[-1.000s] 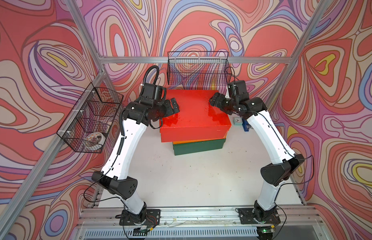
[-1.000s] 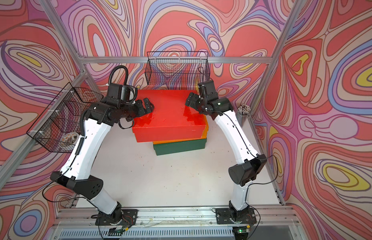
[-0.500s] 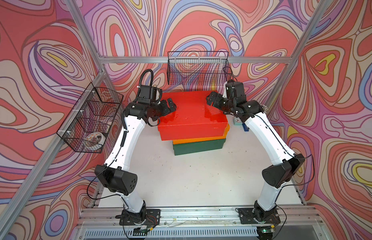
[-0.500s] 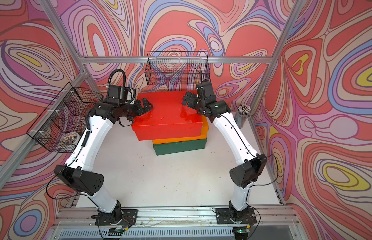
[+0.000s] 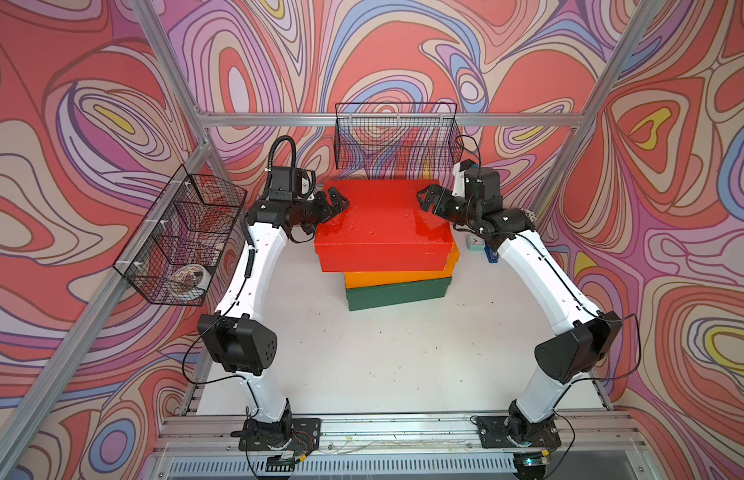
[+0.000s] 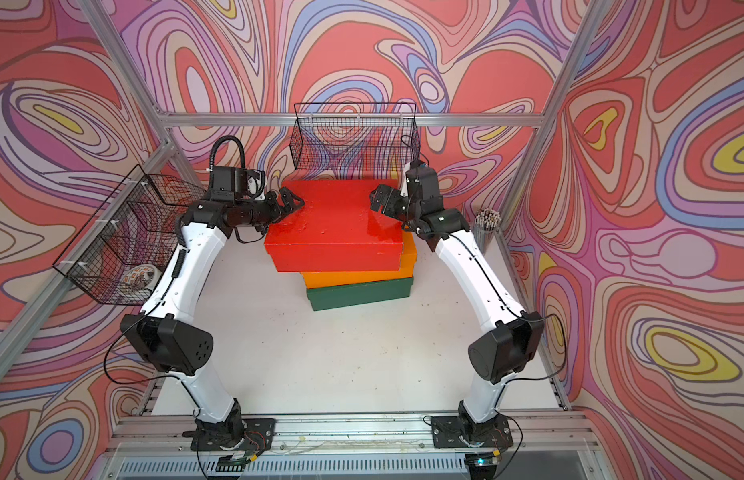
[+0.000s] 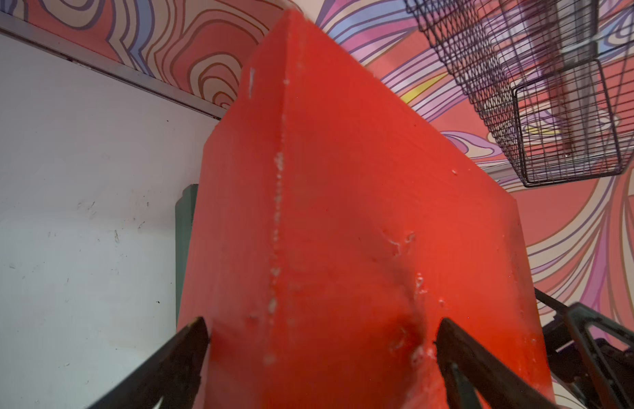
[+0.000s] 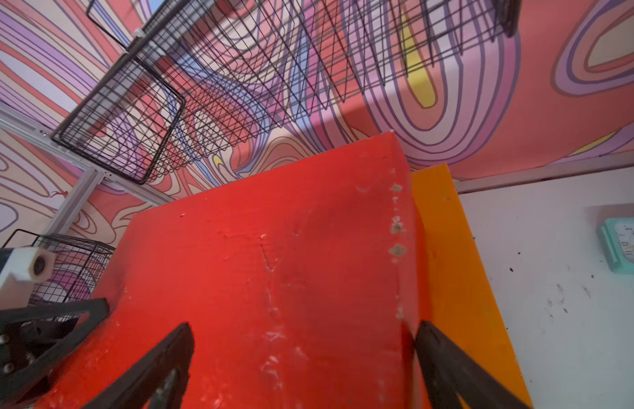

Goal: Stack the shoeboxes
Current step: Place the shoebox at the shoebox.

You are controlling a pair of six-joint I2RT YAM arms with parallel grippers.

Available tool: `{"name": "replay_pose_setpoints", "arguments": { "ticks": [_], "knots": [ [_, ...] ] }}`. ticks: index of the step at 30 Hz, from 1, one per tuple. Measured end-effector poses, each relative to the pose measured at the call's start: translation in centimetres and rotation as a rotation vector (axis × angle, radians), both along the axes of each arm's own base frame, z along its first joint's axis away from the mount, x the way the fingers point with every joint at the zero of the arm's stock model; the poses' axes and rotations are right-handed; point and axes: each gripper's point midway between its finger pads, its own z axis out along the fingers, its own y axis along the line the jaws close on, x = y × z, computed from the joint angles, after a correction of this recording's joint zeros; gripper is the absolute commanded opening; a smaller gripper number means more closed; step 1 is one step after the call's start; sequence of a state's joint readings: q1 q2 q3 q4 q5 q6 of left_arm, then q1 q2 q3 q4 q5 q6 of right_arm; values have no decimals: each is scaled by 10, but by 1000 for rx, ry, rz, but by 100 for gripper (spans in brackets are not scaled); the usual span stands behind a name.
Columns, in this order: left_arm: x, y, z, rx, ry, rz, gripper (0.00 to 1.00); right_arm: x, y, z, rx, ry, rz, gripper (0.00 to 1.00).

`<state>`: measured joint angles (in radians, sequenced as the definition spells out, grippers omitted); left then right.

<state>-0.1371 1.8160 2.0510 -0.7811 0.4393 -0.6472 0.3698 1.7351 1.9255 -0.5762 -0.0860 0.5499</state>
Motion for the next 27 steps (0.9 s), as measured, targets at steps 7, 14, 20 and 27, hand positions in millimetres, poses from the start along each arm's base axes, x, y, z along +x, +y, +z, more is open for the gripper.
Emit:
{"name": "replay_pose_setpoints", "arguments": {
  "ticks": [7, 14, 20, 27],
  "knots": [
    [5, 3, 0, 6, 15, 9, 99, -16, -17, 32, 0, -112, -49, 98],
    [-8, 10, 6, 32, 15, 26, 100, -28, -28, 41, 0, -149, -82, 98],
    [-61, 22, 39, 45, -60, 51, 100, -60, -36, 45, 27, -161, -73, 98],
    [-136, 33, 53, 26, -162, 65, 100, -112, -17, 70, 72, -232, 12, 98]
  ]
}}
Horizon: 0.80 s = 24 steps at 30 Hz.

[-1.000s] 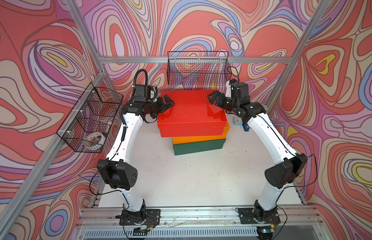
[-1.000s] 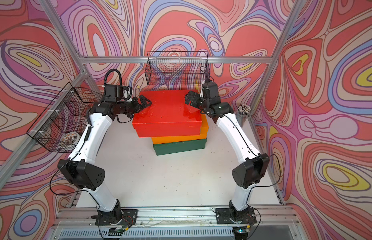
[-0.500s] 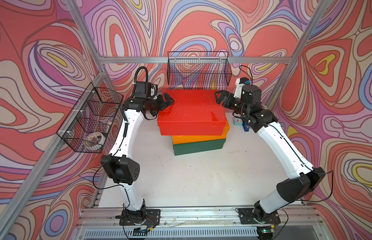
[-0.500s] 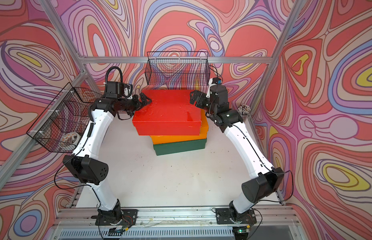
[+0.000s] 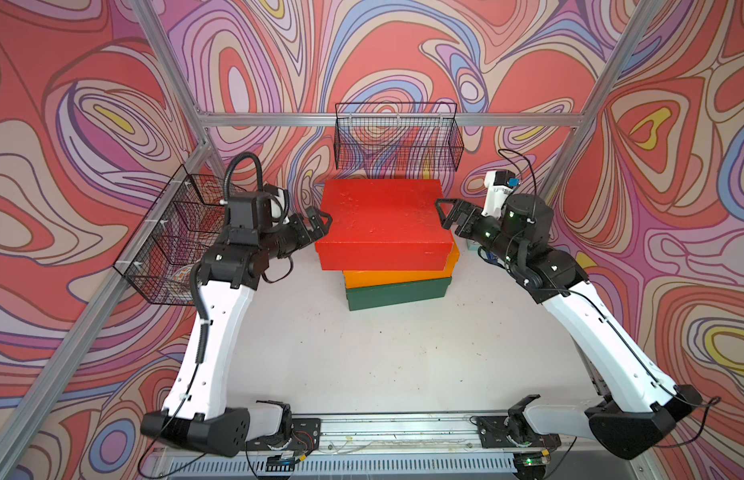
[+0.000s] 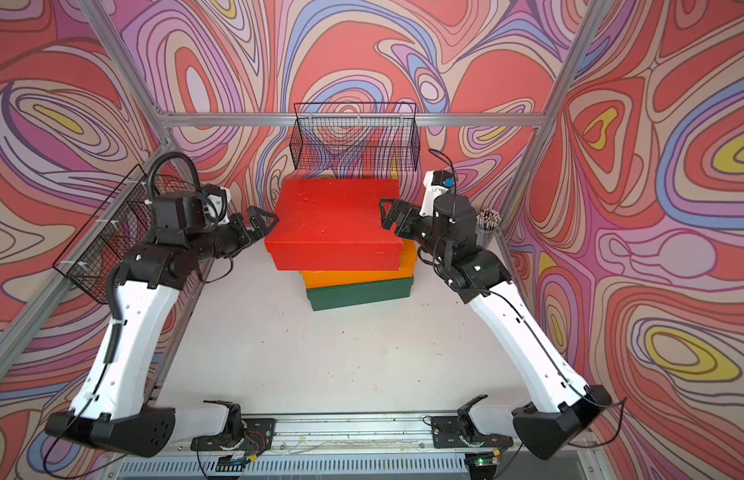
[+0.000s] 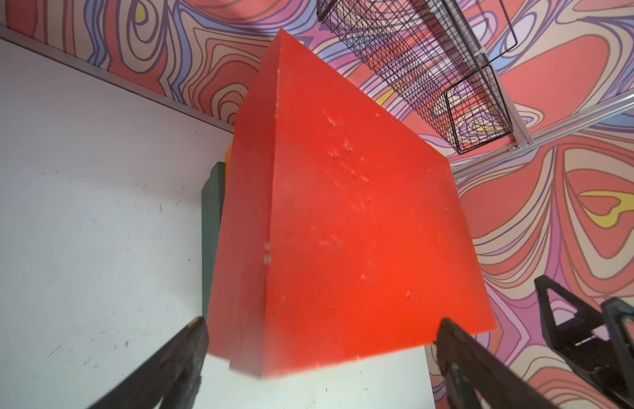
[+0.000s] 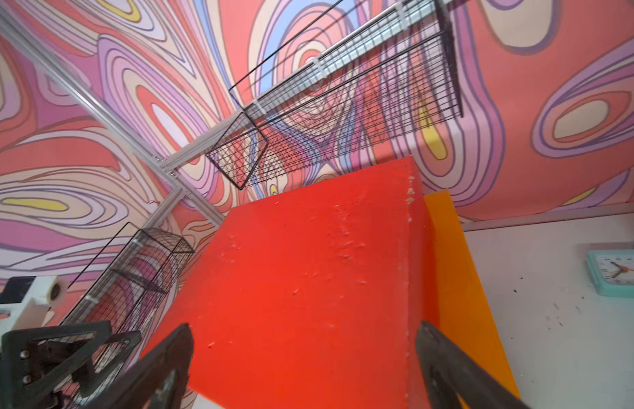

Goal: Stack the shoeboxes
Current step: Place the shoebox at the shoebox, then adjust the shoebox.

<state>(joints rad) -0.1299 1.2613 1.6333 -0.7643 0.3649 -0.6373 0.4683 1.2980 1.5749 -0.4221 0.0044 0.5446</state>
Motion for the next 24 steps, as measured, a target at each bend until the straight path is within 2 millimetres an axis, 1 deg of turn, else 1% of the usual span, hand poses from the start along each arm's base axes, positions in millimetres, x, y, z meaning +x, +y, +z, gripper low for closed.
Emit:
{"name": "replay_pose_setpoints", "arguments": {
  "ticks": [3, 5, 8, 10, 12, 14, 15, 17, 20, 22, 24],
  "knots": [
    [-26, 4, -15, -5, -4, 4, 100, -6, 7, 0, -3, 0, 13, 98],
    [-37, 5, -26, -4, -5, 5, 100, -7, 11, -8, -16, 18, 17, 98],
    [-48, 3, -42, -10, -19, -21, 100, -7, 15, -35, -51, 65, 20, 98],
    [-53, 0, -51, -9, -26, -47, 100, -9, 13, -59, -79, 102, 18, 98],
    [-55, -2, -61, -1, -23, -68, 100, -16, 9, -81, -104, 130, 19, 98],
    [-55, -4, -67, 8, -29, -81, 100, -25, 4, -92, -116, 137, 21, 98],
    [-55, -4, -69, 12, -36, -89, 100, -30, 1, -94, -116, 132, 23, 98],
    [-54, -6, -72, 12, -41, -101, 100, -39, -4, -91, -106, 110, 24, 98],
    [-52, -8, -68, 12, -70, -114, 100, -48, -9, -82, -90, 70, 24, 98],
    [-50, -9, -63, 12, -93, -122, 100, -49, -10, -80, -87, 60, 23, 97],
    [-48, -11, -59, 11, -112, -128, 100, -46, -9, -83, -94, 65, 19, 96]
  ]
}}
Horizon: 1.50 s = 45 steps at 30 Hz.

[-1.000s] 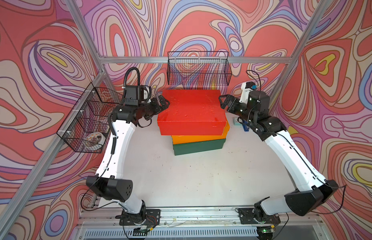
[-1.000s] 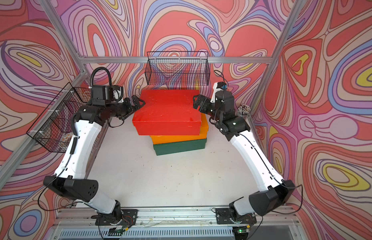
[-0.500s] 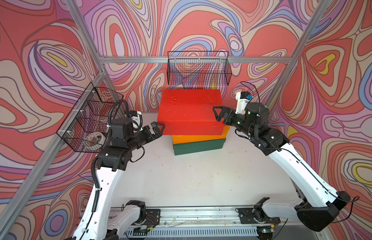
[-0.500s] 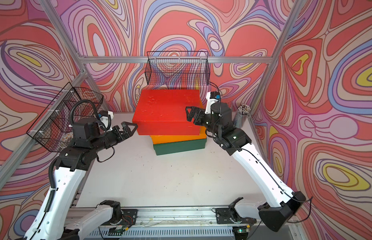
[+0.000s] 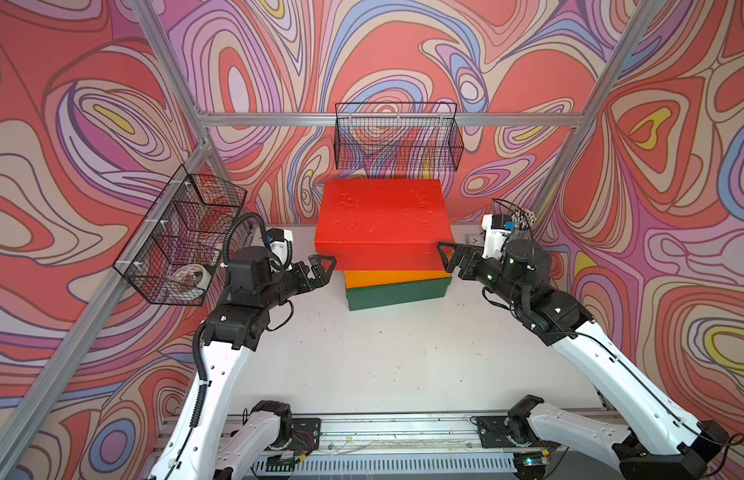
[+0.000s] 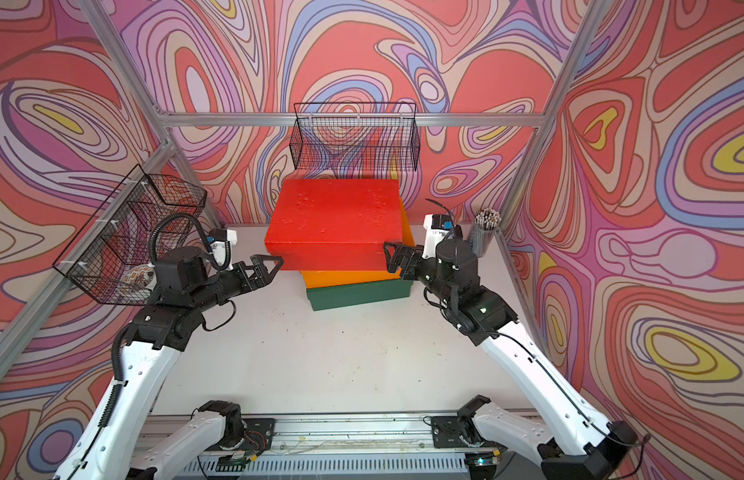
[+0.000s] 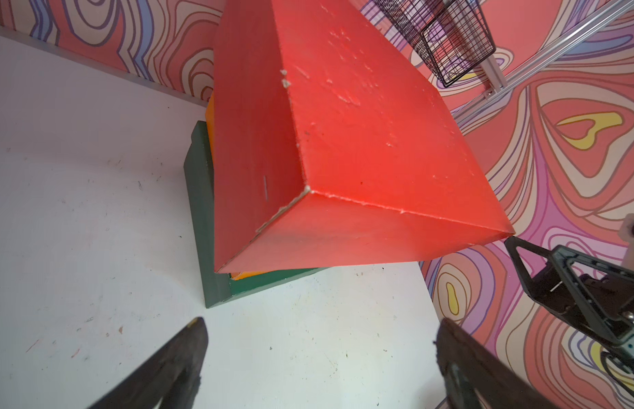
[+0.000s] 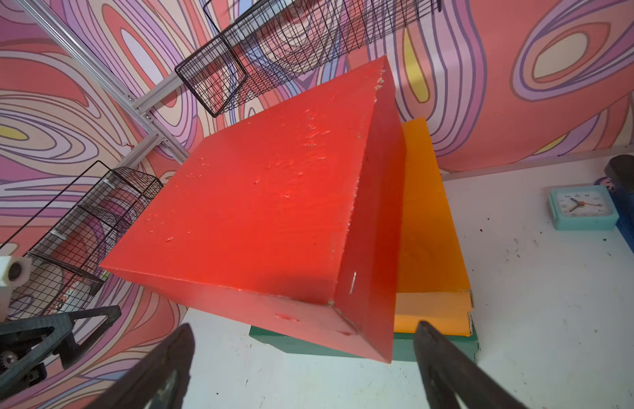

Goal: Stack the shoeboxes
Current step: Adjust the shoebox.

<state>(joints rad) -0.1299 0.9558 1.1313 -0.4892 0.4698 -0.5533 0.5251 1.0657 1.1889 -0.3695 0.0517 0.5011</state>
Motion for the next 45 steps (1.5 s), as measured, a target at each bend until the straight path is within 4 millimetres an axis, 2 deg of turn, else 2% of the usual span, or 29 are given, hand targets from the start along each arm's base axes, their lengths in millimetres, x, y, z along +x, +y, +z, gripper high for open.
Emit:
{"name": "replay_pose_setpoints", "arguments": {
  "ticks": [8, 11, 20, 29, 37, 45],
  "knots": [
    [15, -5, -6, -5, 2, -18, 100, 26, 8, -46, -83, 115, -35, 95],
    [18, -8, -9, -11, 6, -32, 100, 34, 8, -55, -109, 147, -55, 94],
    [24, -20, -6, -45, -13, -103, 100, 46, -5, -54, -103, 164, -128, 94],
    [29, -26, -2, -69, -38, -129, 100, 56, -18, -61, -95, 199, -168, 94],
    [43, -30, -19, -81, 15, -138, 100, 60, -23, -63, -91, 212, -183, 94],
    [36, -28, -5, -80, -25, -133, 100, 61, -28, -63, -92, 219, -192, 94]
  ]
}}
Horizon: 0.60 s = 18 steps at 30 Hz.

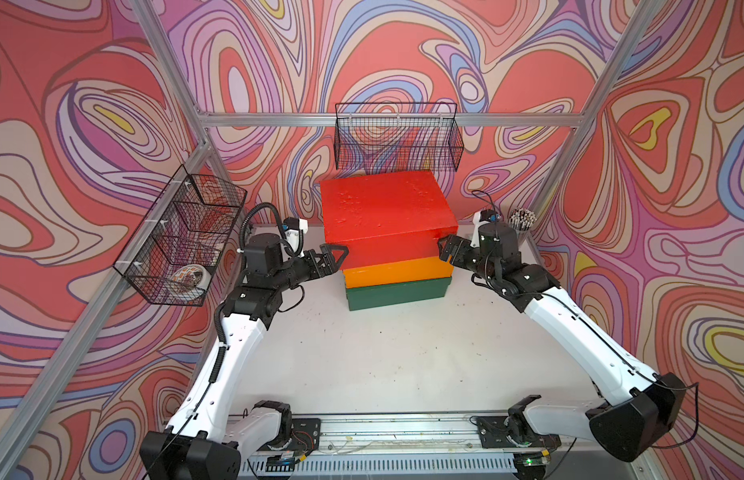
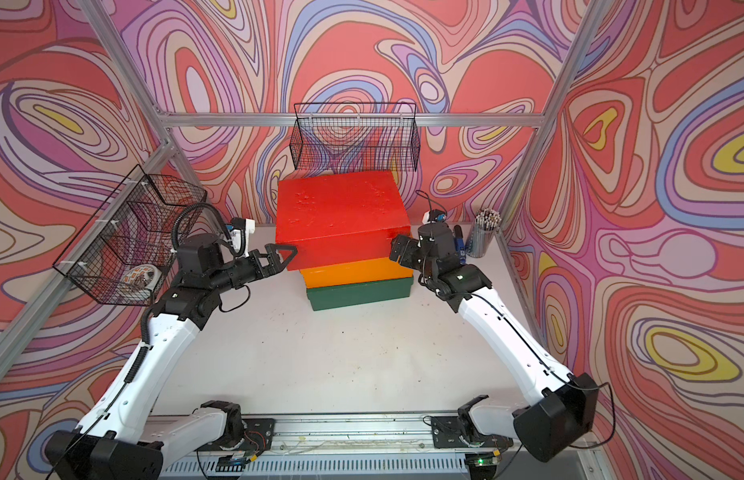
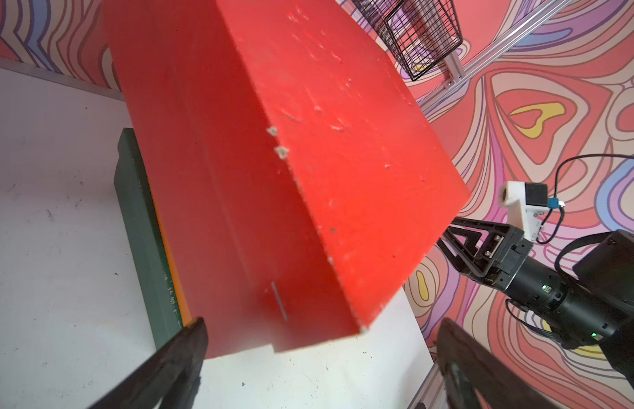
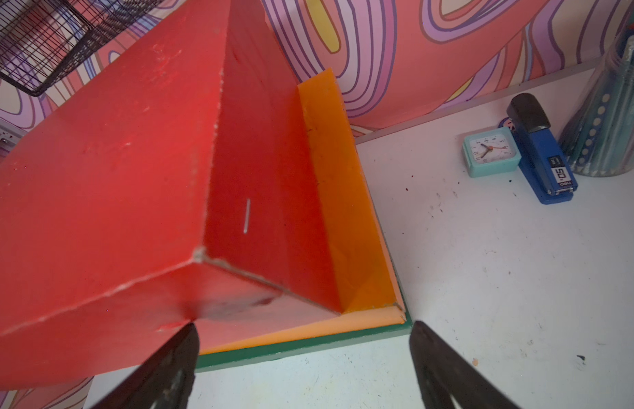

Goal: Stack the shoeboxes
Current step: Adjust the shoebox.

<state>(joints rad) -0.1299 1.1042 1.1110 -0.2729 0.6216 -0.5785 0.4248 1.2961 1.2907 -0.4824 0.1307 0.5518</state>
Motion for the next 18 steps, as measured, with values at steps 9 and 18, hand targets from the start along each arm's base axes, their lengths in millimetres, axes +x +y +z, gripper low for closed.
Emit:
{"name": "replay_pose_setpoints", "arguments": {
  "ticks": [9, 18],
  "knots": [
    [-23, 15, 32, 14, -113, 73, 100, -20, -11, 33, 35, -83, -9, 96],
    [-31, 25, 40, 31, -142, 132, 100, -48, -36, 54, 71, -168, -81, 98]
  ]
}}
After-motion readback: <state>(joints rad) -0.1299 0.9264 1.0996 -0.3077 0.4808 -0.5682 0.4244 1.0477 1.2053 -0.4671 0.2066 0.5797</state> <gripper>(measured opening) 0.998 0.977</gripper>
